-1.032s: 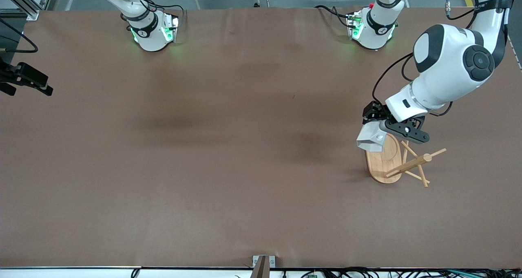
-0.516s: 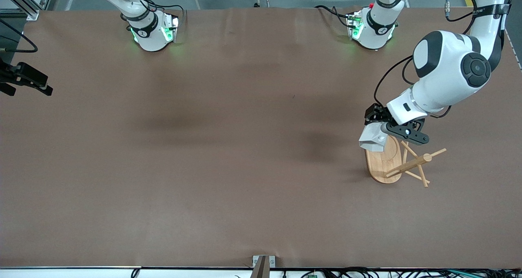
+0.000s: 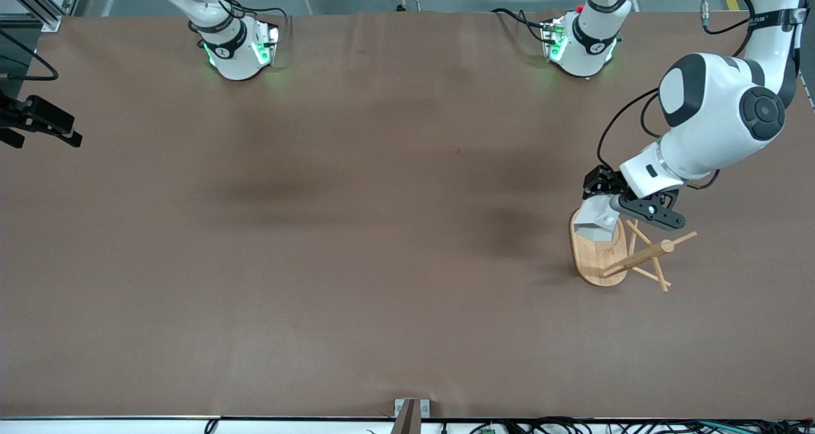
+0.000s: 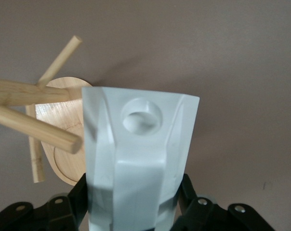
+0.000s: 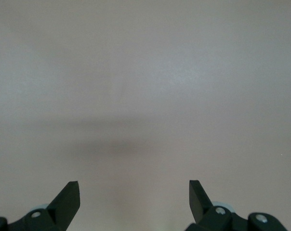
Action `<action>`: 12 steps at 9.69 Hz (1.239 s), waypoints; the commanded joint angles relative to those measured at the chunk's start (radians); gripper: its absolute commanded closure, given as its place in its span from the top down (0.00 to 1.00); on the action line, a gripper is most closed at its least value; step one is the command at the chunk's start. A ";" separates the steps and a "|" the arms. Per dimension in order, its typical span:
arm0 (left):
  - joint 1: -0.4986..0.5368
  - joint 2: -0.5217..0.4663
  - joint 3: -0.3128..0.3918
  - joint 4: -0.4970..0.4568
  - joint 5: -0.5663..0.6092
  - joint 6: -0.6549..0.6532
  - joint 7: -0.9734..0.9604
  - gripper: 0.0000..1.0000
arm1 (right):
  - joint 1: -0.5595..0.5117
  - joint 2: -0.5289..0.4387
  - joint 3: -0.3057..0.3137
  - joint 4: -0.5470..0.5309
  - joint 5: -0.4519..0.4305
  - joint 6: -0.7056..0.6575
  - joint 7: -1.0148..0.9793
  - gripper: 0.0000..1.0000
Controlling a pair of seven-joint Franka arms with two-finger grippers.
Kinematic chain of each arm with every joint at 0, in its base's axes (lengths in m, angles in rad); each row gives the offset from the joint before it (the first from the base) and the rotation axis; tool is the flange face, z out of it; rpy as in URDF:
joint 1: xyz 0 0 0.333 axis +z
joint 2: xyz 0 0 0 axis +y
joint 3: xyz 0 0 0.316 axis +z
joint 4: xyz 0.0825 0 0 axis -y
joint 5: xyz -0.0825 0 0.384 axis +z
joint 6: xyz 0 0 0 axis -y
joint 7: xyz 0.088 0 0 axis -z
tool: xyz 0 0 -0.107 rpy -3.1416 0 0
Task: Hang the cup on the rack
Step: 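Lower the cup's handle hole onto a rack peg with the left gripper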
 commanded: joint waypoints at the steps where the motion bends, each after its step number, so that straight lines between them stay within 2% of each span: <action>1: 0.003 0.026 0.010 -0.022 -0.017 0.041 0.043 0.00 | -0.007 -0.012 0.005 -0.010 0.005 -0.006 -0.006 1.00; 4: 0.004 0.044 0.014 -0.016 -0.018 0.063 0.047 0.00 | -0.008 -0.012 0.003 -0.010 0.005 -0.003 -0.006 1.00; 12: -0.003 0.099 0.088 0.007 -0.020 0.122 0.123 0.03 | -0.021 -0.010 0.005 -0.012 0.005 -0.003 -0.006 1.00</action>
